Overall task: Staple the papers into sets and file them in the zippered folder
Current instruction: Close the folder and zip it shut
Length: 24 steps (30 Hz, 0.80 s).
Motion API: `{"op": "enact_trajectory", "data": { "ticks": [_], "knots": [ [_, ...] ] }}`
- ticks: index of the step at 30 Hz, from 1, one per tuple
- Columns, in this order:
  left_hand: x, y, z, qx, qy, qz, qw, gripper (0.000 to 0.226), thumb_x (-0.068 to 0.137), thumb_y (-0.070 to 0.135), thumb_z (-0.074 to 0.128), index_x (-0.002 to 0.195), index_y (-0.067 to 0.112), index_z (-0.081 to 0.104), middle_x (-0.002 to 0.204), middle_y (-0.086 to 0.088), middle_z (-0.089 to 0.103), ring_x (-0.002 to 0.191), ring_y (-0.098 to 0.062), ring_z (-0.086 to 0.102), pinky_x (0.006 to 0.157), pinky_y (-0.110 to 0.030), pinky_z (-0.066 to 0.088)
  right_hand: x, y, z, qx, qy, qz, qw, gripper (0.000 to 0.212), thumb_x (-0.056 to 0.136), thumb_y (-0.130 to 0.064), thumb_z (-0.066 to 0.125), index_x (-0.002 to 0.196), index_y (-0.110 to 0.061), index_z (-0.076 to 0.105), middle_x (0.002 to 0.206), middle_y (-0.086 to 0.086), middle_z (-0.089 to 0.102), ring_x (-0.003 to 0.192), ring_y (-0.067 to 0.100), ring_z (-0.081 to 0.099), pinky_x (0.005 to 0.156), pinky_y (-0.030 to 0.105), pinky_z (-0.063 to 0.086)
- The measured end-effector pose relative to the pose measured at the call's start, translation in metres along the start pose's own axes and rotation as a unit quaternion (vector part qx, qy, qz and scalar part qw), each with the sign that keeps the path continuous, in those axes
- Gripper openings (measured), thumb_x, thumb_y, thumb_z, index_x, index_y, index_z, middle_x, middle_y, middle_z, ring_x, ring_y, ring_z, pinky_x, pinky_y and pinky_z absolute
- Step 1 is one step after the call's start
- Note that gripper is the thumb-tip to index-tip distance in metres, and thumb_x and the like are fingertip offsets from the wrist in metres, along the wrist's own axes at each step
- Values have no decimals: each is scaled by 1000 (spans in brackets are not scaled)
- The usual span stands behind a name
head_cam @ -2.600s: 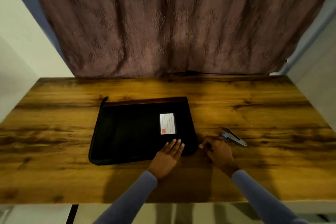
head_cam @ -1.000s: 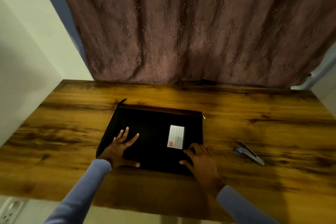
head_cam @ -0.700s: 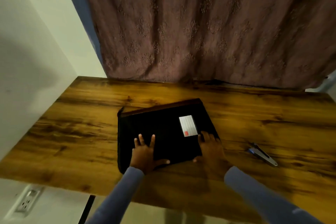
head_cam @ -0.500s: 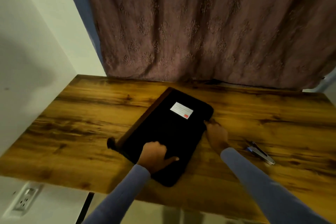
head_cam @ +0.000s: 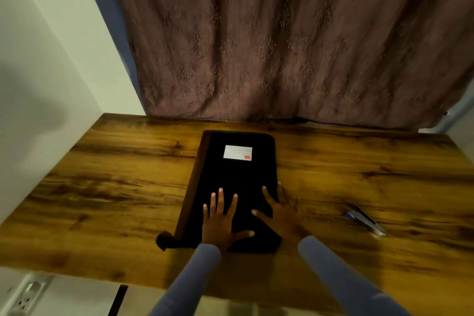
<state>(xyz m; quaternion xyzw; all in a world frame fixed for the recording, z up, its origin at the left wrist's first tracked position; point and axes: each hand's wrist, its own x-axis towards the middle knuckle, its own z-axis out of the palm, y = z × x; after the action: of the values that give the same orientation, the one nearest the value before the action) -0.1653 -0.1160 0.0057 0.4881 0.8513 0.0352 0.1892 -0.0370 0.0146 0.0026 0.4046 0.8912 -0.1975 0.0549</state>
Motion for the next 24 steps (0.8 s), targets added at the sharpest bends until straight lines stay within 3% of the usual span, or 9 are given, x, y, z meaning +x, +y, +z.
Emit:
{"op": "enact_trajectory", "data": {
  "ticks": [4,7,10,11,12,14,16,20,24],
  "knots": [
    [1,6,3,-12,3,-28,1000,146,20,96,-21,149,27,-9,155,-14,-21,143,-35,-18,114,-53,-4,7,3,-6,-11,-13,-20,1000,132,31,-93,-23,147,-35,0,156,11,-14,144,31,-10,112,57,-3],
    [0,7,-1,-6,-9,-30,999,149,16,97,-21,148,28,-10,155,-13,-22,143,-34,-19,115,-52,-5,2,6,-4,-19,-14,-18,1000,124,41,-89,-25,148,-32,3,157,9,-8,145,30,-3,113,55,3],
    [-2,9,-7,0,-30,-30,999,152,12,97,-19,148,28,-12,154,-13,-24,142,-34,-20,114,-52,-5,-13,20,-16,-34,69,-14,997,90,84,-70,-9,138,-19,43,146,11,39,132,30,42,103,52,35],
    [-2,8,-8,4,-35,-28,999,154,11,97,-19,148,28,-13,154,-13,-24,142,-34,-20,114,-52,-5,-20,30,-21,-32,83,11,996,70,95,-55,4,137,-15,44,144,11,41,131,29,43,104,47,37],
    [0,9,-8,8,-39,-27,999,155,10,97,-18,148,27,-13,154,-13,-24,142,-34,-20,114,-53,-5,-27,46,-22,-49,116,20,992,54,99,-41,18,143,-13,33,150,11,31,137,27,33,110,43,30],
    [1,7,-7,14,-43,-28,999,156,10,98,-18,148,26,-14,154,-14,-24,142,-35,-20,114,-53,-3,-39,78,-26,-62,86,71,992,62,96,-21,41,149,-14,8,156,11,10,144,26,12,117,41,15],
    [3,8,-6,31,-43,-25,998,154,11,97,-20,148,26,-14,154,-15,-23,142,-35,-19,115,-54,0,-51,103,-32,-80,105,126,983,73,92,-16,51,149,-16,5,156,14,9,143,30,11,116,44,13],
    [1,11,-6,41,-47,-19,998,154,13,98,-19,149,26,-10,155,-16,-19,143,-36,-16,115,-54,1,-67,134,-37,-82,124,220,964,57,96,-16,39,147,-17,14,146,18,29,131,39,31,109,49,25],
    [0,16,-9,41,-53,-18,998,154,13,98,-18,148,25,-12,155,-16,-21,142,-37,-18,115,-54,0,-66,135,-31,-64,128,201,969,54,96,-13,38,147,-19,21,146,13,32,129,34,36,104,43,33]
  ]
}}
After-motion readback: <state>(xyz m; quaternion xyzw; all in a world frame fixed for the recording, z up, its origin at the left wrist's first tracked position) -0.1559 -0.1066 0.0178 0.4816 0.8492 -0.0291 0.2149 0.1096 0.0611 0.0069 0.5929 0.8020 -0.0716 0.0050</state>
